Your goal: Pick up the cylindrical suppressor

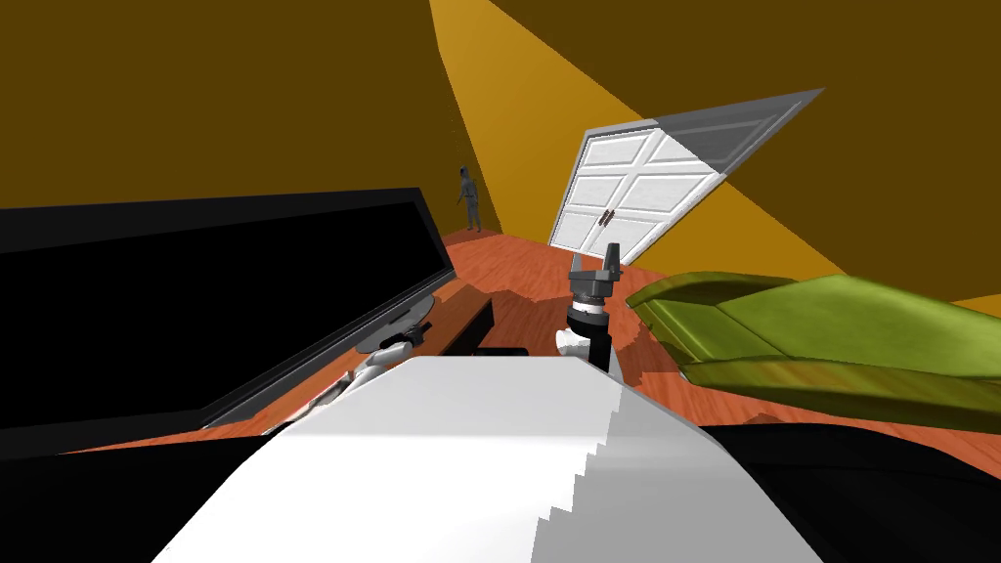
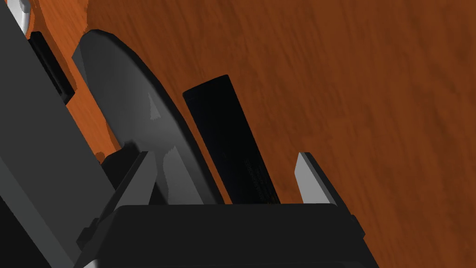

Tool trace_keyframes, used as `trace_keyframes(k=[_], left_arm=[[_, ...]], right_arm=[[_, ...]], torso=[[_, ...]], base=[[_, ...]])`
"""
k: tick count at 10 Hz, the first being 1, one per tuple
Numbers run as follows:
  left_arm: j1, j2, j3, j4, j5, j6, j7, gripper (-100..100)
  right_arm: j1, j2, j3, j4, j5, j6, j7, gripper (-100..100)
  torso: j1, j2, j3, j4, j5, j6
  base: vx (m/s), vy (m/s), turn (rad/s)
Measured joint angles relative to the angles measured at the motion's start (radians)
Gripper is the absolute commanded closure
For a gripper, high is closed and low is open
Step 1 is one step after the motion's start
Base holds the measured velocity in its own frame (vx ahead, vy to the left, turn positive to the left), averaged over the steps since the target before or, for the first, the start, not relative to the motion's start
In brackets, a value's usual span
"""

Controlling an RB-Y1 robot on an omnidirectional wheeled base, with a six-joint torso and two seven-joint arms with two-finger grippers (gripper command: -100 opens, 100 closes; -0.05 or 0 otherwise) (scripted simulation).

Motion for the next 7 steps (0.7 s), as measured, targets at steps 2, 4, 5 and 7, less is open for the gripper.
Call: trace_keyframes(k=[2, 4, 5, 7], left_arm=[[-0.008, 0.001, 0.011, 0.034, 0.001, 0.033, 0.009, -100], [-0.021, 0.022, 0.019, 0.065, 0.025, 0.076, 0.021, -100], [-0.035, 0.029, 0.008, 0.100, 0.046, 0.074, 0.016, -100], [-0.059, 0.051, 0.005, 0.160, 0.088, 0.103, 0.016, -100]], right_arm=[[0.000, 0.000, 0.000, 0.000, 0.000, 0.000, 0.000, 0], [0.000, 0.000, 0.000, 0.000, 0.000, 0.000, 0.000, 0], [0.000, 0.000, 0.000, 0.000, 0.000, 0.000, 0.000, 0], [0.000, 0.000, 0.000, 0.000, 0.000, 0.000, 0.000, 0]], torso=[[-0.001, 0.000, 0.000, 0.000, 0.000, -0.001], [0.000, 0.000, 0.000, 0.000, 0.000, -0.001], [-0.001, 0.000, 0.000, 0.000, 0.000, -0.001], [0.000, 0.000, 0.000, 0.000, 0.000, -0.001]], base=[[0.003, 0.009, -0.073], [0.004, 0.013, -0.052], [0.007, 0.010, -0.177], [0.010, 0.020, -0.095]])
